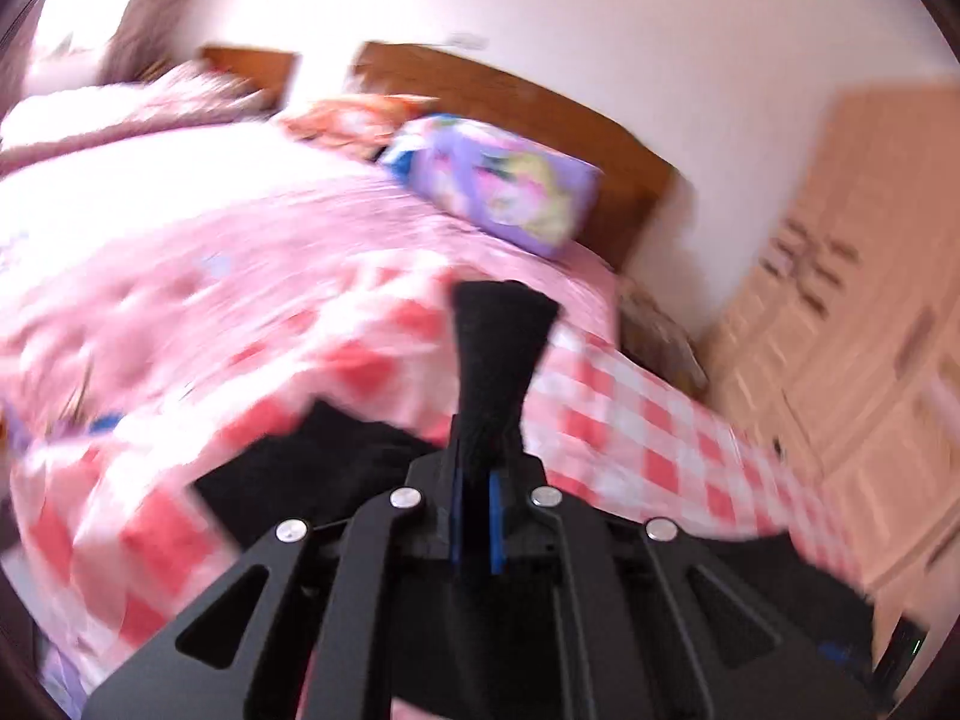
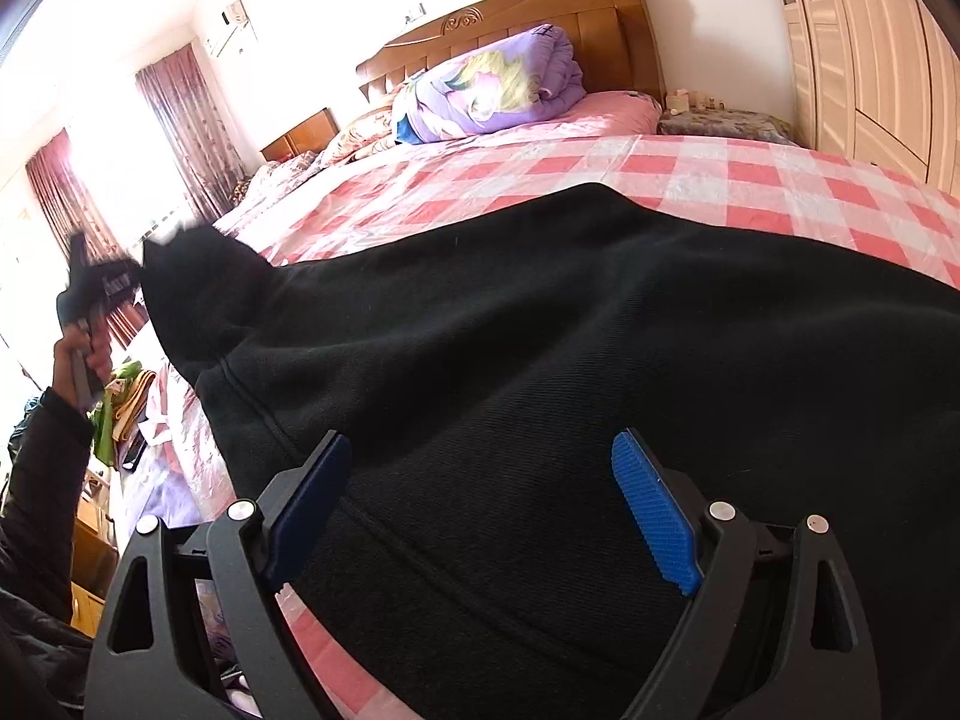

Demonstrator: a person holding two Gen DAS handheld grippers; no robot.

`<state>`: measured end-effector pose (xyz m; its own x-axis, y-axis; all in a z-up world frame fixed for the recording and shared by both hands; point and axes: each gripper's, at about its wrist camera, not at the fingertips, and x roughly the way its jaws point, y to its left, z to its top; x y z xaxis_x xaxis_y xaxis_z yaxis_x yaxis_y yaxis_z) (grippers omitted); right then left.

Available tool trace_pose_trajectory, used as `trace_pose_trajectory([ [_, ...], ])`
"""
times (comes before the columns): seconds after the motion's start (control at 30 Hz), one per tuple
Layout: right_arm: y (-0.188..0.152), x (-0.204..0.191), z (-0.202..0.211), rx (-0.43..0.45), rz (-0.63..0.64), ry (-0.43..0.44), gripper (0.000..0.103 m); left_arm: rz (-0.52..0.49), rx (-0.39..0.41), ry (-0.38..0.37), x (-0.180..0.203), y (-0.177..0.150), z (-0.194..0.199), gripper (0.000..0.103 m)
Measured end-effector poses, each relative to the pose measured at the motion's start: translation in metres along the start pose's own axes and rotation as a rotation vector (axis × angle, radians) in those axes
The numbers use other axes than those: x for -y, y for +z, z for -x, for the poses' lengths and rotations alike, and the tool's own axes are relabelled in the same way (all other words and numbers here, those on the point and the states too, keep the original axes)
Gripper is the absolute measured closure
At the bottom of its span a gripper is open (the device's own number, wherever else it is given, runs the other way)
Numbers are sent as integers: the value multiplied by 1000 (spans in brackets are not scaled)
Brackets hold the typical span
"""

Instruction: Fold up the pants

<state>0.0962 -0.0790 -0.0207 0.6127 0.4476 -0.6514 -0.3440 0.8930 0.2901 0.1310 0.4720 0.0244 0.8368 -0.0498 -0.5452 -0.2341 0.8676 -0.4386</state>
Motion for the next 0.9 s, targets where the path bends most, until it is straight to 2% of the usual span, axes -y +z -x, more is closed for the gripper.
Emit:
trace_pose_trajectory([
  [0.07, 1, -4, -3, -11, 15, -4, 17, 65, -64, 61, -38, -12, -16, 97],
  [0.13, 5, -11, -5, -22, 47, -12, 17, 60, -162, 156, -65, -37, -38, 97],
  [0.17, 9, -15, -6, -25, 64, -13, 17, 58, -168, 163, -68, -45, -43, 96],
  [0.27, 38, -39, -15, -16, 168, 0, 17, 108, -105, 118, -70, -48, -25, 94],
  [0.33, 64, -60, -27, 8, 259, 52, 17, 88, -77, 119, -60, -40, -21, 93],
  [0.4, 90, -82, -51, 1, 356, 122, 17, 41, -77, 155, -52, -31, -18, 89],
  [0.47, 115, -106, -85, -26, 459, 186, 17, -5, -68, 238, -46, -27, -13, 73],
  [0.5, 124, -115, -101, -48, 501, 207, 25, -50, -28, 329, -36, -26, -9, 51],
  [0.53, 135, -126, -122, -71, 559, 212, 31, -82, 25, 371, -30, -26, -2, 43],
  [0.57, 140, -134, -137, -94, 598, 209, 35, -120, 82, 402, -19, -25, 8, 41],
  [0.6, 145, -140, -151, -120, 629, 206, 45, -152, 127, 418, -8, -21, 17, 38],
  [0.63, 149, -147, -169, -155, 658, 208, 49, -192, 170, 399, 8, -16, 25, 35],
  [0.67, 151, -149, -179, -173, 676, 214, 49, -215, 169, 355, 17, -11, 27, 35],
  [0.7, 152, -152, -187, -185, 699, 222, 50, -261, 116, 235, 32, -4, 20, 35],
  [0.77, 150, -160, -202, -211, 755, 238, 51, -341, -20, 84, 58, 1, -2, 35],
  [0.8, 149, -162, -207, -224, 773, 234, 53, -393, -80, 44, 72, 1, -18, 35],
  [0.9, 148, -168, -222, -263, 819, 227, 67, -629, -270, -52, 117, -6, -76, 35],
])
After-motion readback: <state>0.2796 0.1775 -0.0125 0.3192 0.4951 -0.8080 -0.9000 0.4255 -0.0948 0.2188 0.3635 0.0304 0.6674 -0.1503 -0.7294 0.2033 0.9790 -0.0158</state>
